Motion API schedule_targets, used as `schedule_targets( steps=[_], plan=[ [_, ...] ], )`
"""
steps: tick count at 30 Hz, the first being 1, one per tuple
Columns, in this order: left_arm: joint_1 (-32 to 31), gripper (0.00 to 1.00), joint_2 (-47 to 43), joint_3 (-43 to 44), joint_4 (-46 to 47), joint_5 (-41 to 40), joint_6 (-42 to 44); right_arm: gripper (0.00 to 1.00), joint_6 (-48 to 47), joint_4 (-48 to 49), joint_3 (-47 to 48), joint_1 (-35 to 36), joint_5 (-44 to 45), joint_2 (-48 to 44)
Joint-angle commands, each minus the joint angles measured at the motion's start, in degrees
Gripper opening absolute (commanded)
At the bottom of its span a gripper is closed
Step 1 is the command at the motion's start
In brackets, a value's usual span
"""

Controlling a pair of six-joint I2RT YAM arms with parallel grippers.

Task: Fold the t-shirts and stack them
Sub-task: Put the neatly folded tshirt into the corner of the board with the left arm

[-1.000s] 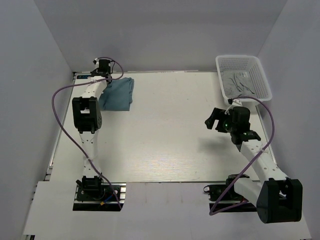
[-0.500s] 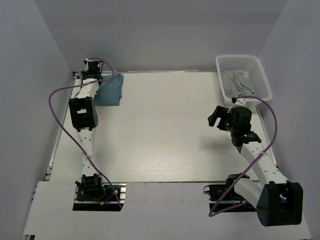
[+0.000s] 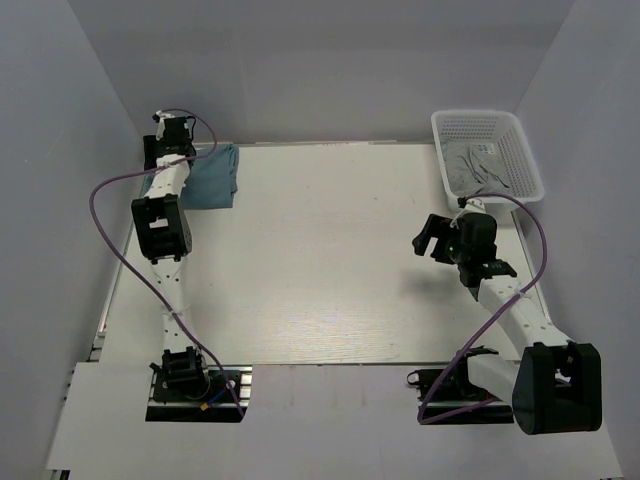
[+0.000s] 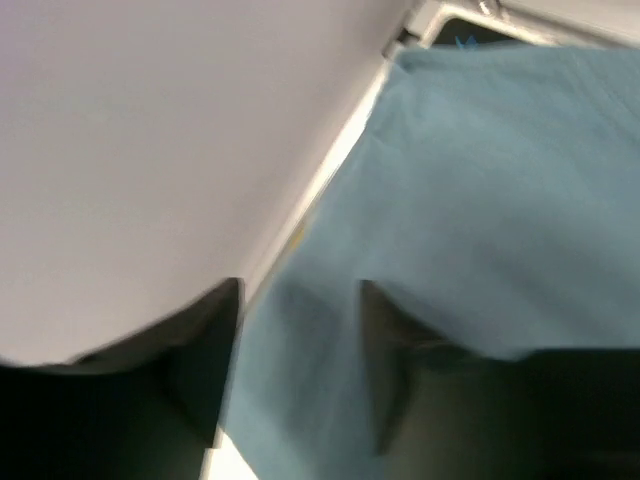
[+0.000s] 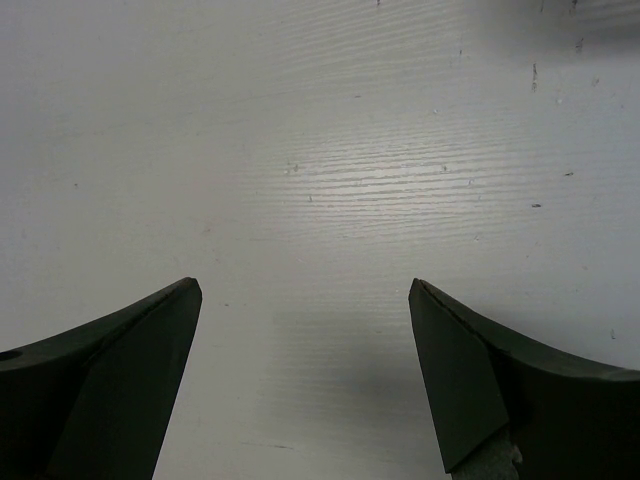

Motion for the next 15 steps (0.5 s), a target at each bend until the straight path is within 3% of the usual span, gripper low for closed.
schedule_targets(
  steps=[1,3,4,9,10,15],
  plan=[
    [0.49,0.66,-3.40,4.10,-1.84,-2.47,-3.85,0.90,0.61,1.90,1.83,0.04,-0.33,-0.65],
    [-0.03,0.81,-6.30,4.10,-5.42,-2.48,-6.30,0.90,0.87,1.63,1.83,-0.04,-0.07,-1.52],
    [-0.04,1.00,-7.44,4.10,-7.45,-0.91,-9.45,0.90,1.48,1.54,1.83,0.04,0.10,-1.79],
    [-1.62,1.00,-18.42,-2.65,-17.21,12.70,-19.48,0.90,4.38,3.21,-1.76,0.04,-1.91,-6.27],
    [-1.62,1.00,-22.79,-4.49,-18.79,20.47,-21.33,0.90,5.09,3.30,-2.12,-0.13,-2.61,-6.71],
    [-7.06,1.00,-33.72,-15.75,-18.01,33.61,-31.88,0.90,9.22,1.45,-5.28,-0.13,-3.67,-10.22]
  ],
)
